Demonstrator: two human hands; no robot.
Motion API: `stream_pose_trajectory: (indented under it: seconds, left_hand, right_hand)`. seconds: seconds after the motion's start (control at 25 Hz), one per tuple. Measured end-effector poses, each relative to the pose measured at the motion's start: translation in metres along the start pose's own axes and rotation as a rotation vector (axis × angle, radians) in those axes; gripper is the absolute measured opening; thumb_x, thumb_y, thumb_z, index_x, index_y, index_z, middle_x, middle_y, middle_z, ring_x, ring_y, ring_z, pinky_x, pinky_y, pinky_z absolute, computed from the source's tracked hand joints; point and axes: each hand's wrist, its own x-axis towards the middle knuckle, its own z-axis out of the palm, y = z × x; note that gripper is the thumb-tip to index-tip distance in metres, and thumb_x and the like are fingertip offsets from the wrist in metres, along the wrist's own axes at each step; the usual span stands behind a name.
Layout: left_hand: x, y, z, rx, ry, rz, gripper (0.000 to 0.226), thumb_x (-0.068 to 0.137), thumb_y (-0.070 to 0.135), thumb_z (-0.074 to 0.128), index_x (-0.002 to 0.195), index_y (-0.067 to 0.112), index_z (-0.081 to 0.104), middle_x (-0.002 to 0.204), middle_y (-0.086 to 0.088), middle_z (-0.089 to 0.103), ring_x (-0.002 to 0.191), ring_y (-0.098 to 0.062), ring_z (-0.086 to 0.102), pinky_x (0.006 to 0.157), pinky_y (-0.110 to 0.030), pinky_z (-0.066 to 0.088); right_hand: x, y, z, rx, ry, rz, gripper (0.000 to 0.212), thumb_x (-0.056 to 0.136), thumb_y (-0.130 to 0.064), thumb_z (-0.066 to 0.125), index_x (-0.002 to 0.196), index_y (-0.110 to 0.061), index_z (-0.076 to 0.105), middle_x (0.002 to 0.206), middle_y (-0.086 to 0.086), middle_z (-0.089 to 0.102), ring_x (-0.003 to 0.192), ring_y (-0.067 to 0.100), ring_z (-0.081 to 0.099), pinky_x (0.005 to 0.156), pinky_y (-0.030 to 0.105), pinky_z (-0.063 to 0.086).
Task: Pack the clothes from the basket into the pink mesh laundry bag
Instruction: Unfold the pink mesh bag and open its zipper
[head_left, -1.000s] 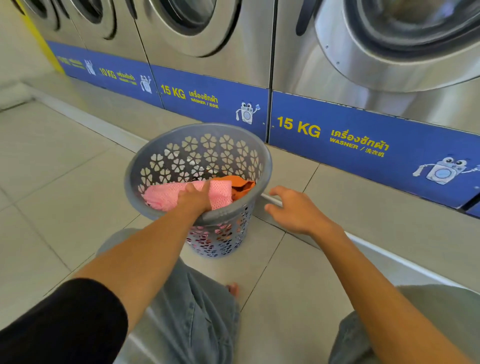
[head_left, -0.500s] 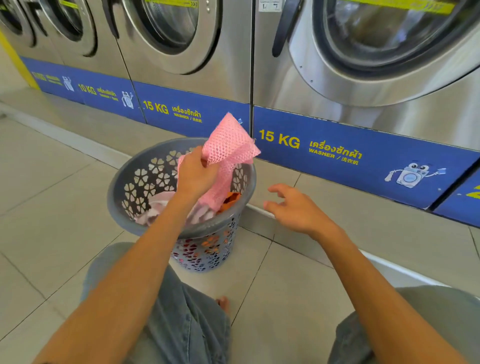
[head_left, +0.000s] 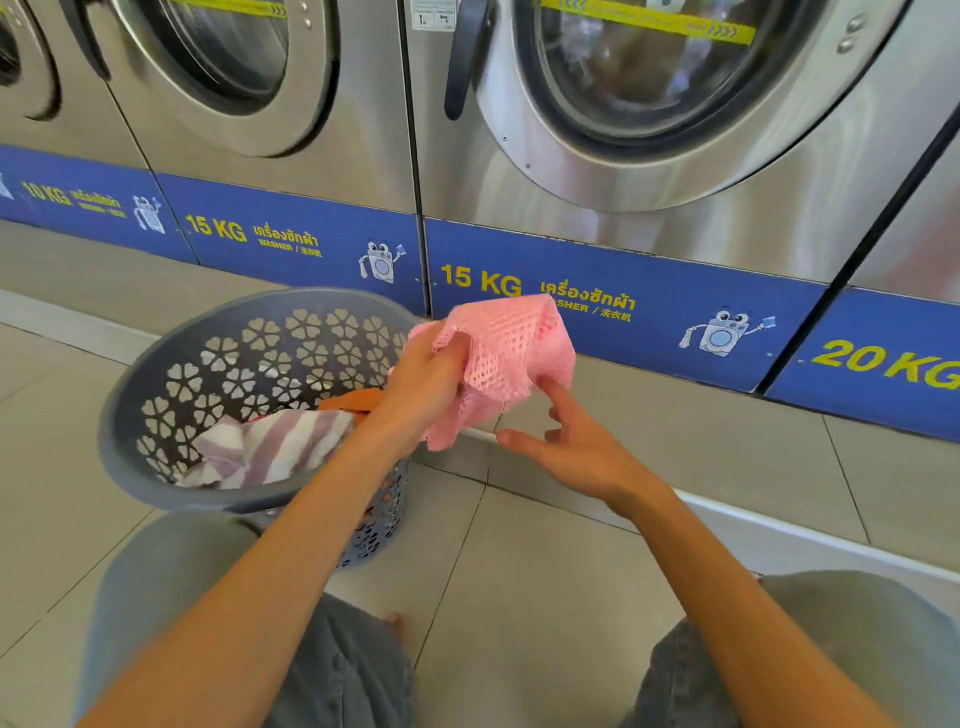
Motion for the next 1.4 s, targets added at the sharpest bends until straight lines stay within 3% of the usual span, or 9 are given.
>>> stream_pose_trajectory:
  seconds: [0.12, 0.32, 0.44, 0.6, 0.72, 0.84, 1.04, 1.2, 1.4]
  left_hand:
    - [0.019, 0.009, -0.028, -0.120, 0.362, -0.087, 0.032, 0.096, 0.048, 0.040, 0.088, 0.028, 0.064, 0.098, -0.002, 0.071, 0.092, -0.022, 0.067, 0.074, -0.038, 0.056]
    - [0.032, -0.012, -0.072, -0.577, 0.592, -0.112, 0.036, 0.104, 0.014, 0.044, 0.140, 0.014, 0.044, 0.123, -0.003, 0.060, 0.086, -0.006, 0.062, 0.081, -0.037, 0.058]
    - [0.023, -0.007, -0.076, -0.678, 0.460, 0.057, 0.035, 0.104, 0.014, 0.043, 0.139, 0.017, 0.044, 0.127, -0.003, 0.060, 0.101, -0.013, 0.064, 0.091, -0.041, 0.055]
    - [0.014, -0.005, -0.062, -0.787, 0.136, -0.040, 0.029, 0.107, 0.016, 0.030, 0.093, 0.012, 0.055, 0.074, 0.000, 0.065, 0.071, -0.016, 0.061, 0.066, -0.032, 0.058]
    - [0.007, -0.011, -0.038, -0.722, -0.103, -0.171, 0.031, 0.107, 0.029, 0.033, 0.111, 0.010, 0.057, 0.095, -0.009, 0.065, 0.092, -0.026, 0.062, 0.085, -0.043, 0.057]
    - [0.004, -0.015, -0.015, -0.545, -0.205, -0.327, 0.034, 0.107, 0.030, 0.032, 0.104, 0.014, 0.061, 0.089, -0.007, 0.069, 0.082, -0.022, 0.067, 0.087, -0.043, 0.055]
    - [0.003, -0.025, 0.012, 0.003, -0.254, -0.389, 0.029, 0.102, 0.027, 0.040, 0.111, 0.010, 0.062, 0.077, -0.002, 0.072, 0.069, -0.016, 0.070, 0.081, -0.040, 0.059]
    - [-0.007, -0.029, 0.026, 0.147, -0.381, -0.277, 0.032, 0.092, 0.033, 0.060, 0.123, 0.031, 0.057, 0.114, 0.008, 0.068, 0.107, -0.014, 0.064, 0.096, -0.044, 0.054]
    - [-0.008, -0.030, 0.040, 0.030, -0.404, -0.208, 0.028, 0.091, 0.004, 0.061, 0.107, 0.027, 0.063, 0.098, 0.002, 0.071, 0.088, -0.013, 0.067, 0.067, -0.021, 0.058]
  right_hand:
    - [0.009, 0.002, 0.008, -0.088, -0.048, 0.036, 0.082, 0.087, -0.051, 0.069, 0.155, -0.034, 0.029, 0.159, -0.006, 0.038, 0.135, 0.018, 0.050, 0.112, 0.036, 0.040]
    - [0.017, -0.008, 0.020, -0.134, -0.108, 0.004, 0.066, 0.095, -0.044, 0.061, 0.154, -0.027, 0.035, 0.159, -0.002, 0.040, 0.140, 0.020, 0.043, 0.100, 0.026, 0.035]
    - [0.023, -0.015, 0.029, -0.113, -0.113, -0.010, 0.065, 0.097, -0.042, 0.060, 0.154, -0.026, 0.035, 0.158, 0.000, 0.039, 0.140, 0.021, 0.043, 0.099, 0.025, 0.034]
    - [0.023, -0.023, 0.033, 0.020, -0.062, -0.035, 0.069, 0.096, -0.046, 0.059, 0.154, -0.035, 0.026, 0.149, 0.000, 0.045, 0.126, 0.020, 0.053, 0.106, 0.042, 0.047]
    - [0.021, -0.023, 0.022, 0.154, 0.032, -0.081, 0.059, 0.092, -0.052, 0.062, 0.143, -0.039, 0.033, 0.137, -0.018, 0.049, 0.119, 0.011, 0.056, 0.101, 0.046, 0.051]
    - [0.019, -0.014, 0.009, 0.238, 0.137, -0.001, 0.022, 0.099, -0.043, 0.051, 0.121, -0.039, 0.053, 0.126, -0.010, 0.064, 0.116, 0.015, 0.062, 0.102, 0.046, 0.051]
    - [0.020, 0.003, -0.013, 0.348, 0.202, 0.149, 0.025, 0.099, -0.026, 0.042, 0.109, -0.019, 0.064, 0.110, 0.012, 0.071, 0.096, 0.018, 0.064, 0.091, 0.047, 0.056]
    - [0.014, 0.012, -0.025, 0.258, 0.113, 0.184, 0.015, 0.091, -0.022, 0.057, 0.077, -0.019, 0.063, 0.082, -0.002, 0.064, 0.084, 0.019, 0.057, 0.077, 0.035, 0.047]
    - [0.006, 0.014, -0.031, 0.321, -0.018, 0.127, 0.022, 0.094, -0.030, 0.064, 0.079, -0.015, 0.072, 0.073, -0.019, 0.075, 0.074, -0.004, 0.070, 0.076, 0.011, 0.051]
